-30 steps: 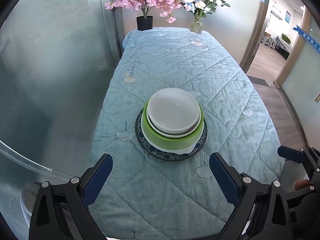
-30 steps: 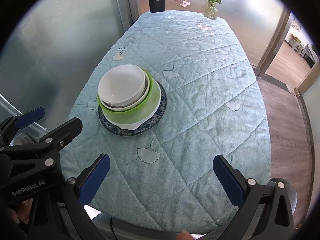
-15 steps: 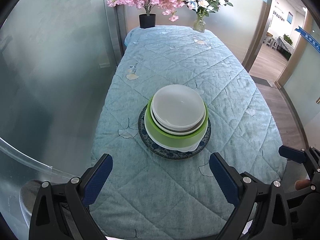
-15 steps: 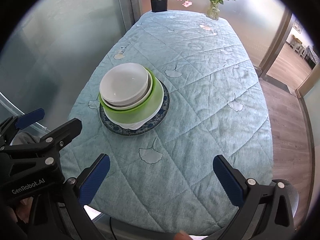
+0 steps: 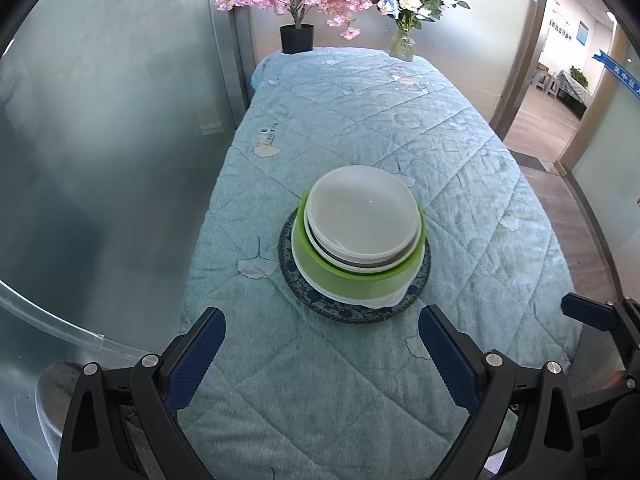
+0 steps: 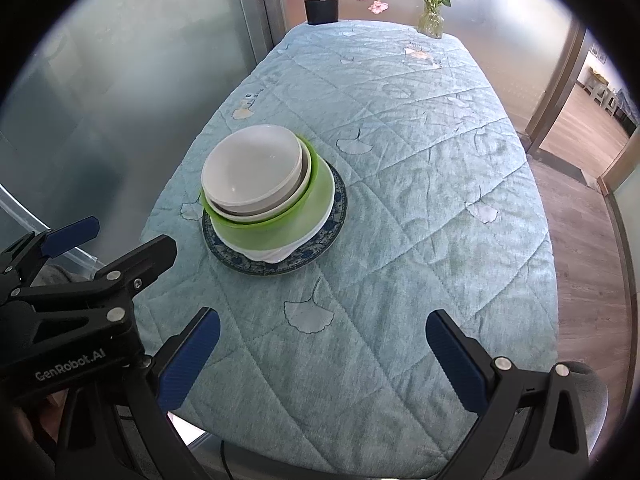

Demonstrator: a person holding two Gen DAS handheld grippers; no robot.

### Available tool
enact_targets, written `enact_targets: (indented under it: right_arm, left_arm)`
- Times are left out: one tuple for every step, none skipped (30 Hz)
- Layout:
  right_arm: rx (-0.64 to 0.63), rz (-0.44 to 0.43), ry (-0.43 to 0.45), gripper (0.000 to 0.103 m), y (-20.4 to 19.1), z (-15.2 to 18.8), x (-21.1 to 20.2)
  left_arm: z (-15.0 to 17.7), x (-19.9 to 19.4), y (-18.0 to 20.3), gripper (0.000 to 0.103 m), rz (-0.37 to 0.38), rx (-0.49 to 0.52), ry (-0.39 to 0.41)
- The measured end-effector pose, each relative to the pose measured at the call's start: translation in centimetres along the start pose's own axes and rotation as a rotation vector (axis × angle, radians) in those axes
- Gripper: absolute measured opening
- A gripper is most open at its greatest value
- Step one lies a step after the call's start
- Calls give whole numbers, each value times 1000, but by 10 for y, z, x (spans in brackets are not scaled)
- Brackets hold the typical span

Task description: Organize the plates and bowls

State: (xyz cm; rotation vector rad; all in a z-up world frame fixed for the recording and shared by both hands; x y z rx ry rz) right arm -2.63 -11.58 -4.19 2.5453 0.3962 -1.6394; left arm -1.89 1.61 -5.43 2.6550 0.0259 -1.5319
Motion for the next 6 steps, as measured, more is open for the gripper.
enact_targets:
  right_arm:
    - [-5, 6, 12, 102, -1, 0, -1]
    - [-8, 5, 18, 102, -1, 0, 0]
    - [-13, -2, 28, 102, -1, 0, -1]
    - [-17, -6, 32, 102, -2, 0, 0]
    - [-18, -11, 33, 102, -1, 0, 1]
    - [-16, -15, 30, 102, 0, 1, 3]
  left_arm:
    - [-1, 1, 0, 103, 2, 3, 8]
    - [0, 0, 1, 102, 6, 10, 25]
    - [0, 0, 2, 102, 10, 17, 35]
    - [0, 1, 4, 102, 15, 23, 38]
    - [0, 4, 5, 102, 20, 24, 31]
    - [1, 10, 5, 102, 27, 18, 14]
Point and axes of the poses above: each gripper's, at about its wrist camera, not at the fingertips, and x roughly the way its jaws point, y to its right, z to its underside, the point moved 1 cm from there along x, roughly the way its jaws point, and after that the axes turned 6 degrees about -x, right-handed, at the moved point
